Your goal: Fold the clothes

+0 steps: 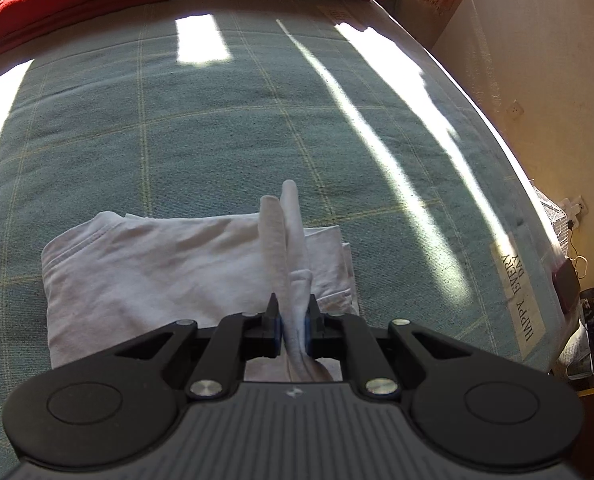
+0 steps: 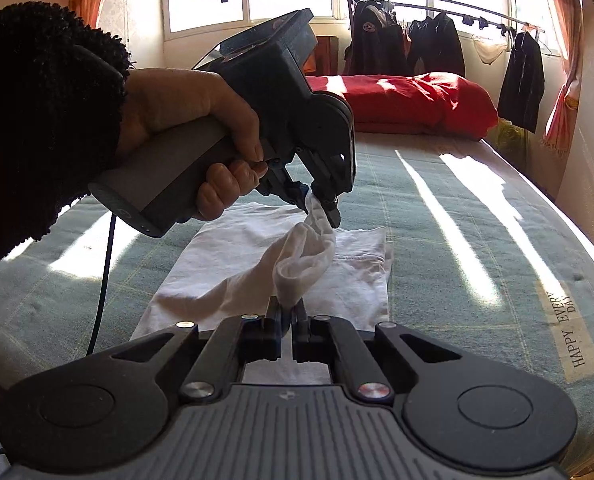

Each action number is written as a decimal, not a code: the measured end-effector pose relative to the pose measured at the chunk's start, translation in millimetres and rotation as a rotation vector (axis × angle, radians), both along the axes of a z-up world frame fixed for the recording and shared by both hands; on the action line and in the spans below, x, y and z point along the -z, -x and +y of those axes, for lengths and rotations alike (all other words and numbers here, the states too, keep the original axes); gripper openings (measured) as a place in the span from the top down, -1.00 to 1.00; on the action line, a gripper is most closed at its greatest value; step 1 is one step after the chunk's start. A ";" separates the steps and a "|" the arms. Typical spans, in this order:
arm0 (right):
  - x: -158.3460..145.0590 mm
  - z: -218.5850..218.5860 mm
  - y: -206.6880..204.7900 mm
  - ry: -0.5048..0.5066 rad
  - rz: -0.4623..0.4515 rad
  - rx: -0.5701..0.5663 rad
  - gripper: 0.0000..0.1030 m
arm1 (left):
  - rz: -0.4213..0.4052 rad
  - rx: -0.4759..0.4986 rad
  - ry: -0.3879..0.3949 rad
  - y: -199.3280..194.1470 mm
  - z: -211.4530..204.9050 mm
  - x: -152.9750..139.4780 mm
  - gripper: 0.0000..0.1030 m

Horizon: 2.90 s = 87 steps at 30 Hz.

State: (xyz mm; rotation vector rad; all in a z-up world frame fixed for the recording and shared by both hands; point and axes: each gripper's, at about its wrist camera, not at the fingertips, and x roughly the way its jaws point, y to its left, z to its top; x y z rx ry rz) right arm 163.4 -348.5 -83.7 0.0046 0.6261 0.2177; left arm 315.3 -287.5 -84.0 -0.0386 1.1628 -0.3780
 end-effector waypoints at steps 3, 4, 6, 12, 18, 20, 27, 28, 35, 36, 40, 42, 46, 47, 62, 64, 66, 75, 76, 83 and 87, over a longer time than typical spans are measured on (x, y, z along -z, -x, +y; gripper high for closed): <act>6.0 -6.7 -1.9 -0.010 0.017 0.014 0.90 | 0.006 0.005 -0.015 -2.3 -7.3 6.3 0.84; 8.0 -9.4 -2.2 -0.017 0.022 0.020 0.90 | 0.006 0.009 -0.021 -2.5 -9.5 8.3 0.84; 11.1 -13.1 -2.6 -0.034 0.038 0.028 0.90 | 0.009 0.018 -0.033 -2.0 -13.7 12.8 0.84; 24.0 -23.7 -5.1 -0.076 0.090 0.052 0.89 | 0.001 0.044 -0.069 -0.6 -28.1 22.9 0.78; 34.2 -31.6 -6.0 -0.093 0.126 0.072 0.61 | -0.024 0.091 -0.086 2.3 -45.9 19.9 0.47; 35.6 -34.8 -5.8 -0.100 0.142 0.092 0.41 | -0.028 0.104 -0.059 4.8 -47.1 16.3 0.45; 36.3 -53.6 -5.8 -0.174 0.171 0.147 0.04 | -0.114 0.211 -0.014 29.4 -42.5 -13.3 0.33; 35.2 -55.9 -5.4 -0.178 0.168 0.155 0.04 | -0.135 0.225 -0.024 34.6 -37.3 -17.2 0.31; 32.3 -75.0 -9.8 -0.269 0.147 0.160 0.07 | -0.209 0.238 -0.117 77.5 32.0 -20.5 0.17; 33.3 -76.3 -13.0 -0.286 0.149 0.152 0.07 | -0.221 0.245 -0.130 86.9 42.2 -18.0 0.17; 38.4 -80.6 -27.9 -0.353 0.162 0.126 0.13 | -0.247 0.242 -0.175 123.3 67.7 0.9 0.12; 45.5 -80.8 -42.0 -0.388 0.188 0.125 0.21 | -0.258 0.236 -0.179 138.0 73.8 10.5 0.12; 60.5 -80.7 -65.9 -0.462 0.250 0.109 0.24 | -0.279 0.251 -0.164 155.4 76.4 24.7 0.12; 64.1 -80.4 -70.4 -0.471 0.273 0.104 0.23 | -0.282 0.259 -0.165 159.3 75.7 28.5 0.11; 79.9 -85.5 -102.4 -0.563 0.322 0.058 0.69 | -0.297 0.282 -0.122 183.1 74.9 36.1 -0.12; 76.7 -85.5 -101.2 -0.529 0.309 0.069 0.77 | -0.303 0.274 -0.119 184.1 78.5 31.8 -0.12; 68.6 -84.9 -98.3 -0.495 0.279 0.083 0.80 | -0.310 0.272 -0.110 184.9 81.8 27.6 -0.15; 71.9 -77.4 -94.1 -0.332 0.305 0.143 0.80 | -0.234 0.248 -0.084 184.2 88.9 43.8 -0.26; 67.0 -79.1 -90.2 -0.330 0.295 0.160 0.79 | -0.237 0.247 -0.074 185.6 90.6 40.4 -0.26; 25.4 -81.2 -78.3 -0.340 0.174 0.146 0.68 | -0.327 0.239 -0.077 174.2 94.6 19.9 -0.28; 37.3 -59.9 -97.6 -0.324 0.222 0.097 0.67 | -0.322 0.241 -0.081 159.7 91.7 31.4 -0.28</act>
